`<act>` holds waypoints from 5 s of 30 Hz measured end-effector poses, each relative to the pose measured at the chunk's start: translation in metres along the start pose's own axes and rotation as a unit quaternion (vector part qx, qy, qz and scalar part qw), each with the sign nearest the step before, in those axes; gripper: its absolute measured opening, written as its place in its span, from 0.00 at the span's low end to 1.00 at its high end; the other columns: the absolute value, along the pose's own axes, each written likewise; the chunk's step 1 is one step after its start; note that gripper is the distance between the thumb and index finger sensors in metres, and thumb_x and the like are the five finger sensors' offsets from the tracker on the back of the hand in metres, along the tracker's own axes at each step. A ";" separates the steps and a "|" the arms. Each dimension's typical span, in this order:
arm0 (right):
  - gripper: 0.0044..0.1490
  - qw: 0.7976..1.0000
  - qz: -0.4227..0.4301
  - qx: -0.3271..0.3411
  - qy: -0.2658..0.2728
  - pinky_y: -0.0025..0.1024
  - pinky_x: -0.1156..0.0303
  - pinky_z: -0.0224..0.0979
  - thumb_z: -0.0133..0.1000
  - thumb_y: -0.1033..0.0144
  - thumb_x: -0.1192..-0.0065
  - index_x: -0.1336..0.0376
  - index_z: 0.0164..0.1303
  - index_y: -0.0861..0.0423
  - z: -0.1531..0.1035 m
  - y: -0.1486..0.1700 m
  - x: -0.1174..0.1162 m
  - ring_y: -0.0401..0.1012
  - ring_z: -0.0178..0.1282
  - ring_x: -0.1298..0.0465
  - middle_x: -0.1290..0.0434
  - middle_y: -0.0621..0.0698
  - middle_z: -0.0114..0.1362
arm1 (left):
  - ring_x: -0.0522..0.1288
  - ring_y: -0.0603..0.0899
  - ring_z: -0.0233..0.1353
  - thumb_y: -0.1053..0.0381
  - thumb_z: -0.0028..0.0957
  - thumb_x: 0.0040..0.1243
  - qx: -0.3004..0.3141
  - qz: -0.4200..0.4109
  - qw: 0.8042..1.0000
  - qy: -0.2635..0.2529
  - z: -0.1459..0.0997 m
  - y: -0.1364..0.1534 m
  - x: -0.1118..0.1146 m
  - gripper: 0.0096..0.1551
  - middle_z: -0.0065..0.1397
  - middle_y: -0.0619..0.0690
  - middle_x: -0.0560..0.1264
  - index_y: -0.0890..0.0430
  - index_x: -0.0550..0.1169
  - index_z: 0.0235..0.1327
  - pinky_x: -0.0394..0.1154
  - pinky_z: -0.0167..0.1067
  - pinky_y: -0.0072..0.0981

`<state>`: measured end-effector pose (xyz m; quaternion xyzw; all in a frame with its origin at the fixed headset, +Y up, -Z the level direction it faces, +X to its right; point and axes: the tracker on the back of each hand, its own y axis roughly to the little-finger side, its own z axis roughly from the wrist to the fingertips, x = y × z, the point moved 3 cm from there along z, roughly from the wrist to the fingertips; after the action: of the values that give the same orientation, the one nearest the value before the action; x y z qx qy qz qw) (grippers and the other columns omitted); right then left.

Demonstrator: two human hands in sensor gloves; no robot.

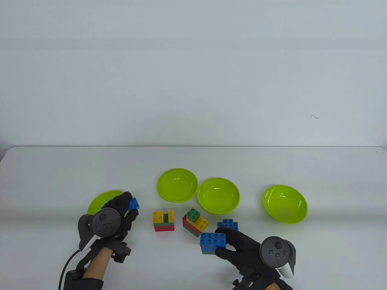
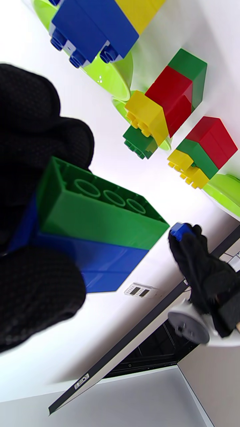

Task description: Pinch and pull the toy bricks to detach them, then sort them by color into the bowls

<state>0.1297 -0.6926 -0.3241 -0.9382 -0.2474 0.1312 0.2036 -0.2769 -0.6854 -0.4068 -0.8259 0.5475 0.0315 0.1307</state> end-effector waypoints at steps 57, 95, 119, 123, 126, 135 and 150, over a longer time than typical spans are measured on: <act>0.40 0.999 0.048 -0.004 0.016 0.55 0.33 0.72 0.52 0.54 0.34 0.38 0.71 0.61 0.000 0.001 -0.005 0.56 0.66 0.24 0.26 0.60 0.70 | 0.77 0.66 0.59 0.44 0.53 0.54 0.248 -0.275 0.928 0.033 -0.052 -0.197 0.044 0.37 0.61 0.69 0.76 0.68 0.72 0.67 0.66 0.63 0.65; 0.39 0.999 0.030 -0.007 0.029 0.54 0.31 0.70 0.50 0.55 0.34 0.36 0.69 0.61 -0.001 -0.003 -0.007 0.55 0.63 0.22 0.25 0.60 0.68 | 0.78 0.66 0.59 0.45 0.53 0.57 0.200 -0.310 0.929 0.020 -0.041 -0.175 0.029 0.37 0.61 0.69 0.77 0.69 0.73 0.66 0.67 0.63 0.64; 0.39 0.999 0.034 -0.013 0.035 0.54 0.31 0.70 0.51 0.55 0.34 0.37 0.70 0.62 -0.002 0.003 -0.004 0.56 0.64 0.22 0.25 0.61 0.68 | 0.71 0.72 0.67 0.54 0.55 0.58 -0.090 0.026 0.995 -0.018 -0.028 0.040 0.011 0.36 0.69 0.74 0.70 0.71 0.67 0.72 0.61 0.66 0.68; 0.39 0.999 0.035 -0.014 0.034 0.54 0.31 0.70 0.51 0.55 0.34 0.37 0.70 0.62 -0.003 0.003 -0.004 0.56 0.64 0.23 0.25 0.61 0.68 | 0.72 0.72 0.67 0.54 0.55 0.58 -0.104 0.030 0.994 -0.003 -0.028 0.047 0.018 0.36 0.69 0.74 0.70 0.71 0.67 0.72 0.61 0.66 0.68; 0.39 0.999 0.035 -0.013 0.034 0.54 0.31 0.70 0.51 0.55 0.34 0.37 0.70 0.62 -0.003 0.003 -0.003 0.56 0.64 0.23 0.25 0.61 0.68 | 0.71 0.72 0.67 0.54 0.55 0.58 -0.106 0.034 0.994 0.001 -0.026 0.049 0.021 0.36 0.70 0.74 0.69 0.71 0.66 0.73 0.61 0.66 0.67; 0.39 0.998 0.042 -0.014 0.040 0.54 0.31 0.70 0.52 0.55 0.34 0.37 0.70 0.61 -0.004 0.005 0.001 0.56 0.64 0.23 0.25 0.61 0.69 | 0.68 0.73 0.70 0.42 0.57 0.54 -0.013 -0.050 0.997 -0.051 -0.017 -0.008 0.001 0.44 0.73 0.74 0.66 0.71 0.62 0.76 0.58 0.68 0.68; 0.39 0.997 0.071 -0.010 0.030 0.54 0.31 0.70 0.52 0.54 0.35 0.37 0.71 0.61 -0.005 0.002 -0.004 0.55 0.64 0.23 0.26 0.60 0.69 | 0.69 0.73 0.70 0.37 0.59 0.50 0.235 -0.320 0.912 0.104 -0.042 -0.173 0.040 0.46 0.73 0.73 0.67 0.70 0.64 0.76 0.59 0.69 0.68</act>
<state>0.1294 -0.6983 -0.3198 -0.9588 -0.1754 0.1146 0.1918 -0.1068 -0.6683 -0.3422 -0.9011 0.2559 -0.2277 0.2659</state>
